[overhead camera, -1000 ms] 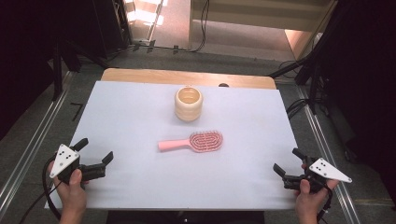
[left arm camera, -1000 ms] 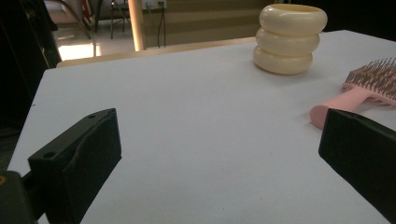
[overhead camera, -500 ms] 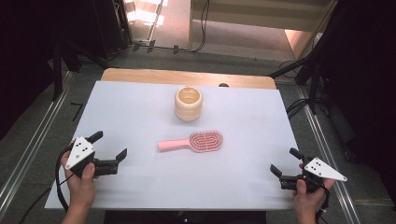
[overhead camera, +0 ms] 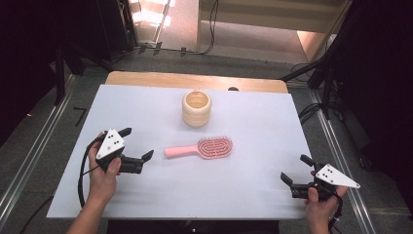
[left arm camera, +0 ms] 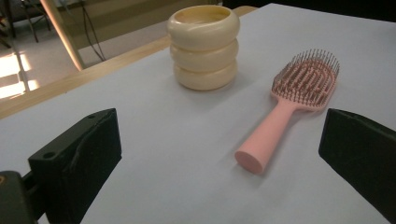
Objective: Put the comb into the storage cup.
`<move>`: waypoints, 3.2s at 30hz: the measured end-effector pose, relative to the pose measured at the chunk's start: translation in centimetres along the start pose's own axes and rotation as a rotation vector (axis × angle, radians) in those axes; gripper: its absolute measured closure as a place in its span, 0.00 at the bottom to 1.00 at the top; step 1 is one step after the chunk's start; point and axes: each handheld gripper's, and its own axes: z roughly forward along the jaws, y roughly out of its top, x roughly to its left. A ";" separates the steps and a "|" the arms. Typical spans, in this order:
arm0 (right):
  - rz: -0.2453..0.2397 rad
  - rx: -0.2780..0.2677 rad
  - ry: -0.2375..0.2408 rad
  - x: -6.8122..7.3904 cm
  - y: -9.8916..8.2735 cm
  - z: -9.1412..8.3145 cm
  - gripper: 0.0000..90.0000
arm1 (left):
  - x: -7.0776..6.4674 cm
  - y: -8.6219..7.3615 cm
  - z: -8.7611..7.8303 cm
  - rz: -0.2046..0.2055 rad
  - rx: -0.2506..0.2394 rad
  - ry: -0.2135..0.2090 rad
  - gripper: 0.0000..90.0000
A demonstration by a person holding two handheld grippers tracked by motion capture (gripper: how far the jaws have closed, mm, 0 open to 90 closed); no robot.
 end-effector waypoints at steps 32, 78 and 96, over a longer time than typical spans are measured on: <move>-0.022 0.007 0.034 0.7 0.3 0.7 0.00 | -0.4 3.3 6.4 0.054 0.167 -0.169 0.00; -0.020 0.022 0.039 0.7 0.2 0.8 0.00 | -2.9 4.6 14.3 0.214 0.616 -0.352 0.07; -0.016 0.021 0.036 0.6 0.2 0.8 0.00 | -4.2 4.7 15.6 0.275 0.688 -0.355 0.30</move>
